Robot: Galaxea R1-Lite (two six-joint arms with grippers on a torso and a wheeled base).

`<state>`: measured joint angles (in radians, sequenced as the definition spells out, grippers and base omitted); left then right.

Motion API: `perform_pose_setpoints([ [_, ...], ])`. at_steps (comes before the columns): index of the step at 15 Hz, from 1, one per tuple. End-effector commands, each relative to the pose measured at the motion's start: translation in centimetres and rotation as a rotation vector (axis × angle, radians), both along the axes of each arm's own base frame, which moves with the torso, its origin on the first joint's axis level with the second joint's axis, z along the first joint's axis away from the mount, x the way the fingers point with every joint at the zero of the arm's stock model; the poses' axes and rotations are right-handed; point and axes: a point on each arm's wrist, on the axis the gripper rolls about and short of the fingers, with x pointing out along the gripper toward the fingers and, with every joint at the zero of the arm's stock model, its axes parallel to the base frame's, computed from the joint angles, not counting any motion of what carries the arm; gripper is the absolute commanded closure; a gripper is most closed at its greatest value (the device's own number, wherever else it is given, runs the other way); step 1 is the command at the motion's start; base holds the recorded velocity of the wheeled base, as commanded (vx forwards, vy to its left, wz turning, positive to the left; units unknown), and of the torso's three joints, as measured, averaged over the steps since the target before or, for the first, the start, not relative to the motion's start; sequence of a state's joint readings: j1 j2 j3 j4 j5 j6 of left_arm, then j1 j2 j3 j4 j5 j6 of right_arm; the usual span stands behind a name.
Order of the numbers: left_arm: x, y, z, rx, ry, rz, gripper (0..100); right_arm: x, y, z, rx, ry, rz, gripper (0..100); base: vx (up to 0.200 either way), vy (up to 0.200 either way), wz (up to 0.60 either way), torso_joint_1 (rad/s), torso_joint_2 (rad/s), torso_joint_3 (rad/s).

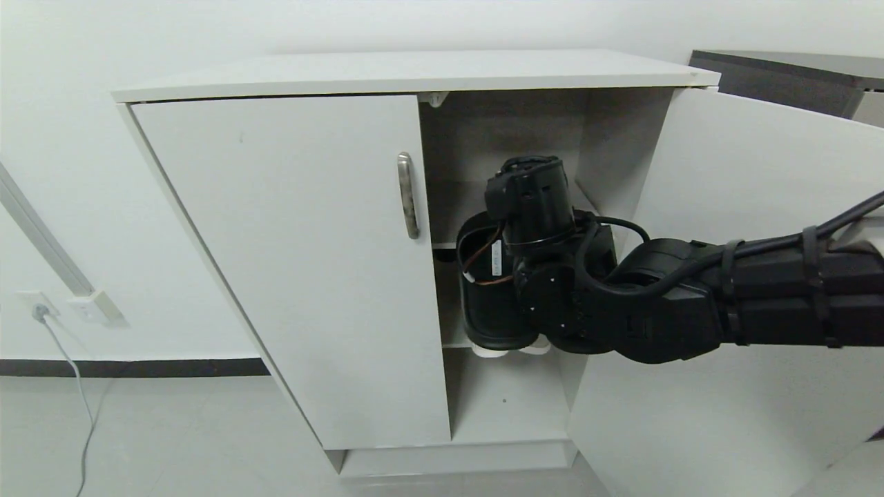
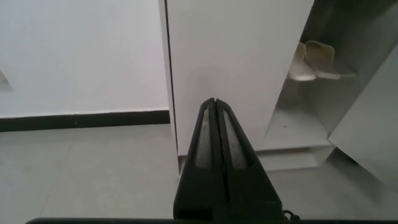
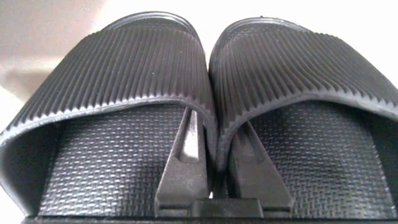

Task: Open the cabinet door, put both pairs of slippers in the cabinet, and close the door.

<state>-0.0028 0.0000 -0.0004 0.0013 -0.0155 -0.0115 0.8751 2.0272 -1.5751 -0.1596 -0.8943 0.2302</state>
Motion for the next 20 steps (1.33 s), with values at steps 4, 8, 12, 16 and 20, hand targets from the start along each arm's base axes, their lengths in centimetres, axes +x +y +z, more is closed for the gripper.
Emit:
perform_pose_setpoints([
  [4,0.0,0.0,0.0,-0.002,0.001,0.001,100,-0.4,0.1,0.3,0.000,-0.003,0.014,100,0.050,0.000,0.00,0.001,0.00,0.001],
  [8,0.0,0.0,0.0,-0.002,0.001,0.006,100,0.9,-0.3,0.5,-0.018,0.009,0.094,100,0.000,0.000,0.00,0.000,0.00,0.000],
  [12,0.0,0.0,0.0,-0.002,0.002,0.008,100,4.5,-0.4,0.6,0.012,-0.013,0.087,100,0.000,0.000,0.00,0.000,0.00,0.000],
  [16,0.0,0.0,0.0,-0.005,0.002,0.008,100,7.4,-0.6,0.3,0.009,-0.018,0.056,100,0.000,0.000,0.00,0.000,0.00,0.000],
  [20,0.0,0.0,0.0,-0.007,0.002,0.012,100,8.6,-0.9,1.5,0.027,-0.038,0.038,100,0.000,0.000,0.00,0.000,0.00,0.000],
])
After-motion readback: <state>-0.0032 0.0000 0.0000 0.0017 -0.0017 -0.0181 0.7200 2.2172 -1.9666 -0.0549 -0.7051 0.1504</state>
